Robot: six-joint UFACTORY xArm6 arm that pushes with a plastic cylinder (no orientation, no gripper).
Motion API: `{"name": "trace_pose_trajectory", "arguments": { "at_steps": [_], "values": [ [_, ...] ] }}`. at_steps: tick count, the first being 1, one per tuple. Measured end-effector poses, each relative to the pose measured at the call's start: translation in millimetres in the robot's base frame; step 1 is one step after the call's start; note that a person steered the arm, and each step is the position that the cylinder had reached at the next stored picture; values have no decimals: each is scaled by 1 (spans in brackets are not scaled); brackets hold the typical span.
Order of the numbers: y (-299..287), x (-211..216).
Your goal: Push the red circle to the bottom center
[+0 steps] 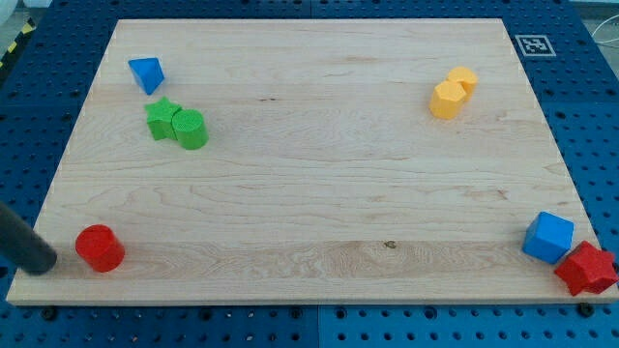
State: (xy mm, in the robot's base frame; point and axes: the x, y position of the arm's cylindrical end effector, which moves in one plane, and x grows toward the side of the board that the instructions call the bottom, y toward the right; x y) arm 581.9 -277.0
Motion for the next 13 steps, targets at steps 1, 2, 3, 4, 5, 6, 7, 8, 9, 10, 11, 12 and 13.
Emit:
{"name": "trace_pose_trajectory", "arguments": {
  "at_steps": [1,2,3,4,5,6,7,8,9,10,11,12,13],
  "values": [
    [0,-21],
    [0,-26],
    [0,-16],
    [0,-8],
    [4,-8],
    [16,-8],
    [24,-7],
    [28,-7],
    [34,-7],
    [40,-6],
    [47,-6],
    [49,-2],
    [49,2]
  ]
}}
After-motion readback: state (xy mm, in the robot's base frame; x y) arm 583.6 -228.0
